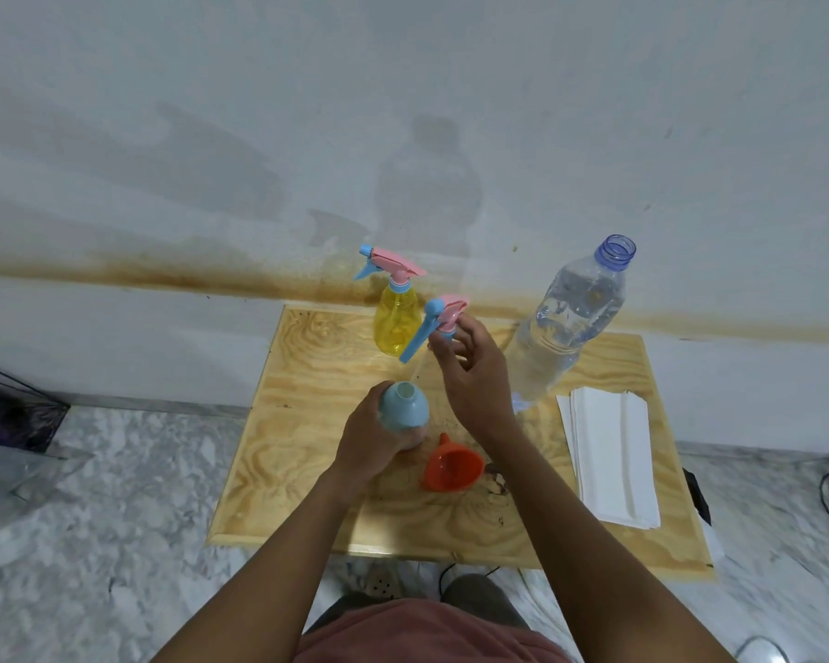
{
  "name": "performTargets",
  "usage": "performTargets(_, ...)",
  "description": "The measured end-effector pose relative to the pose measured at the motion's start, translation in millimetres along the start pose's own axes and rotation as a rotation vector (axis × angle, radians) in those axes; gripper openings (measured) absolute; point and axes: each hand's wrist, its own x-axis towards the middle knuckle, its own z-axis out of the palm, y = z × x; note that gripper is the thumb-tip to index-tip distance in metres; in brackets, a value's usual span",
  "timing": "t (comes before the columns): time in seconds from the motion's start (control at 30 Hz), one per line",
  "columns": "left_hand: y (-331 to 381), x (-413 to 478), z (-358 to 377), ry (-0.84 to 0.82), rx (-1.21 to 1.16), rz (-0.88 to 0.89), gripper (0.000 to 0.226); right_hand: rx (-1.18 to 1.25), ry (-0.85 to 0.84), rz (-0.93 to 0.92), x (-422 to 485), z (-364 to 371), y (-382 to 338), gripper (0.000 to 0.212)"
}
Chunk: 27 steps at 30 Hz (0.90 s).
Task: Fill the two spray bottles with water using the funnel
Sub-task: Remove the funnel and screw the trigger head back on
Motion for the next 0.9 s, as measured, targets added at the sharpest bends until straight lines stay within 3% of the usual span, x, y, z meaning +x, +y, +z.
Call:
performTargets(0.3,6.2,1.3,-8.3,0.043,-0.021,0.039,0.068,-0.111,-0.168,0.107,-3.9,7.7,18.8,0.012)
performTargets(0.67,27.5,2.0,-23.0,0.078,-0.126,0.175,0.063,-0.026,-0.261,0.078,8.9,1.9,-4.4,0.022)
performTargets(0.9,46.1,-1.8,-35.5,0.043,-0.149,0.217,0.047,0.042,-0.29,0.095,13.6,-0.5,-17.5,0.023)
